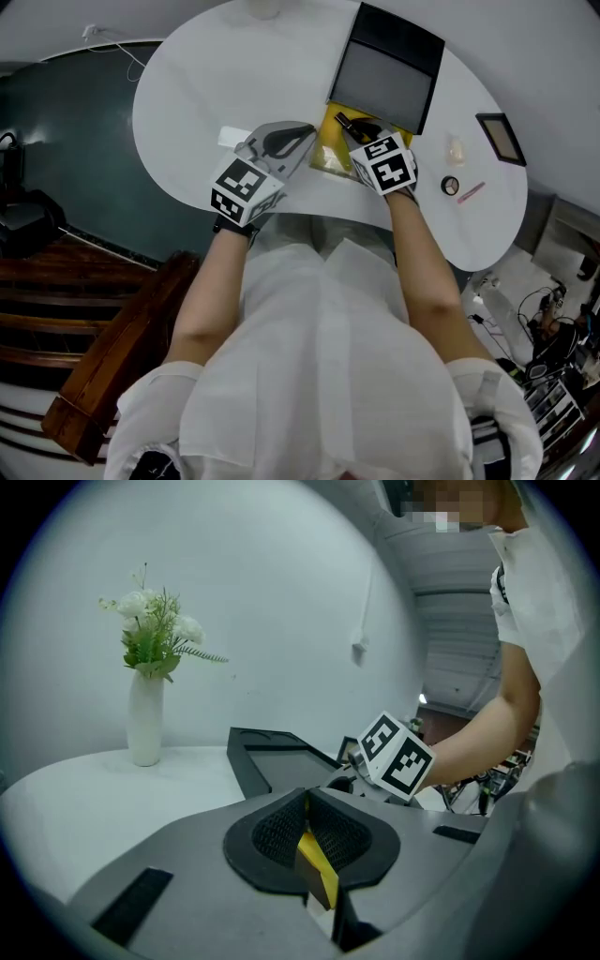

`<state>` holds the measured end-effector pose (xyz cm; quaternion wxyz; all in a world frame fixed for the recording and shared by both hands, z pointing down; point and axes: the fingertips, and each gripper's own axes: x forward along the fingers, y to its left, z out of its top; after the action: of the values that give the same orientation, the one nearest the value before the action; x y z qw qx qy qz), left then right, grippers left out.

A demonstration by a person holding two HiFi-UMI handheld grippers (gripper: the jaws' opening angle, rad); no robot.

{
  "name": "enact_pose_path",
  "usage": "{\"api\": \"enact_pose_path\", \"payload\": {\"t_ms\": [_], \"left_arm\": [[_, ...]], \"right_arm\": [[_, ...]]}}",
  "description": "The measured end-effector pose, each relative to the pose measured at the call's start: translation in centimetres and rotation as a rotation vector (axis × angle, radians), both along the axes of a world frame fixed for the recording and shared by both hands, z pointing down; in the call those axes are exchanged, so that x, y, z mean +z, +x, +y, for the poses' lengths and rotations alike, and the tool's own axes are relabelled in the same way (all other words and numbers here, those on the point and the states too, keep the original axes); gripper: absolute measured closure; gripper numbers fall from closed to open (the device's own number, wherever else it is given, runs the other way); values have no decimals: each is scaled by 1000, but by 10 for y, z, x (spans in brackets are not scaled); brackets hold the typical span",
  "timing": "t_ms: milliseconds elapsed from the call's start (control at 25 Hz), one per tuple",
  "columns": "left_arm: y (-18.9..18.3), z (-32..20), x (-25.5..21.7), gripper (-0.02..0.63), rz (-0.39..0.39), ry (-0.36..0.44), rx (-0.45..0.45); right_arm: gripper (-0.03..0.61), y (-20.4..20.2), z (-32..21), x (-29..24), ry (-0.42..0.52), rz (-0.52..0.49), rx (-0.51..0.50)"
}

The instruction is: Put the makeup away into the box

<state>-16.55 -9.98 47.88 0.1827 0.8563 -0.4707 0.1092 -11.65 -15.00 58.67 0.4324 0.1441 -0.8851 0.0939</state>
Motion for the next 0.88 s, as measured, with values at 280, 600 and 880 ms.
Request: {"api": "enact_pose_path", "payload": {"t_ms": [280, 600, 880], "left_arm": [[-2, -4, -1, 588, -9, 3, 13], [8, -9, -3, 588, -11, 8, 44], [26, -15, -13, 588, -2, 21, 95]], "right_arm": [[489, -8, -2, 2, 18, 0, -29], [485, -2, -2, -9, -1, -39, 27], [485, 13, -1, -42, 14, -102, 88]]}}
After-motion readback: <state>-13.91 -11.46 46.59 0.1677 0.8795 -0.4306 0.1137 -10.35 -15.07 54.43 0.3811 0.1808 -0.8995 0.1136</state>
